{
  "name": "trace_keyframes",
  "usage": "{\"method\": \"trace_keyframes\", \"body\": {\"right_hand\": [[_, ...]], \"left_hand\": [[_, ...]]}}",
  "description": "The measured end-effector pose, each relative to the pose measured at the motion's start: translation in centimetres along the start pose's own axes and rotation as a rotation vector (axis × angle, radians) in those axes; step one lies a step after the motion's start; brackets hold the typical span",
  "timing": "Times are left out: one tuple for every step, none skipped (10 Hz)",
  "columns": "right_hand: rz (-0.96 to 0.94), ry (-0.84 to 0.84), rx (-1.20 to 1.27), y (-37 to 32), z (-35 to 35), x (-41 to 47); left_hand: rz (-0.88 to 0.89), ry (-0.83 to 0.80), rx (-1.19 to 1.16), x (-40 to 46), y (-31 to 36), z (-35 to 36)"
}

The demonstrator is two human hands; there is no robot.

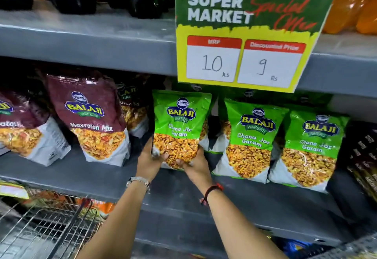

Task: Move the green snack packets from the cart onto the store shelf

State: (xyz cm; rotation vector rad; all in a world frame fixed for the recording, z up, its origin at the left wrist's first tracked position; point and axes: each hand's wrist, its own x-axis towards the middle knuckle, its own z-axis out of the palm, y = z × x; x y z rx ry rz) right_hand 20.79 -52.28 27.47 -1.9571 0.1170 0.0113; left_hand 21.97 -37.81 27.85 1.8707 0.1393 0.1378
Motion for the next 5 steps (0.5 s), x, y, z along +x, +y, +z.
{"method": "trace_keyframes", "body": {"right_hand": [[-0.017, 0.034, 0.014, 0.5, -1.1, 0.0], [-0.03, -0.016, 0.003, 0.4, -1.9, 0.2], [-0.034, -0.03, -0.033, -0.2, -1.9, -0.2], [-0.081, 0.01, -0.157, -0.6, -1.7, -1.6], [-0.162, 0.082, -0.338, -1.7, -2.3, -3.8]], "left_hand": [[0.041, -0.023, 0.015, 0.1, 0.3, 1.0], [0.028, -0.009, 0.034, 0.4, -0.4, 1.5], [0.023, -0.01, 0.044, -0.1, 0.5, 1.5], [0.132, 0.066, 0.143, -1.0, 1.1, 1.4], [0.287, 0.146, 0.266, -2.7, 2.3, 1.2]]}}
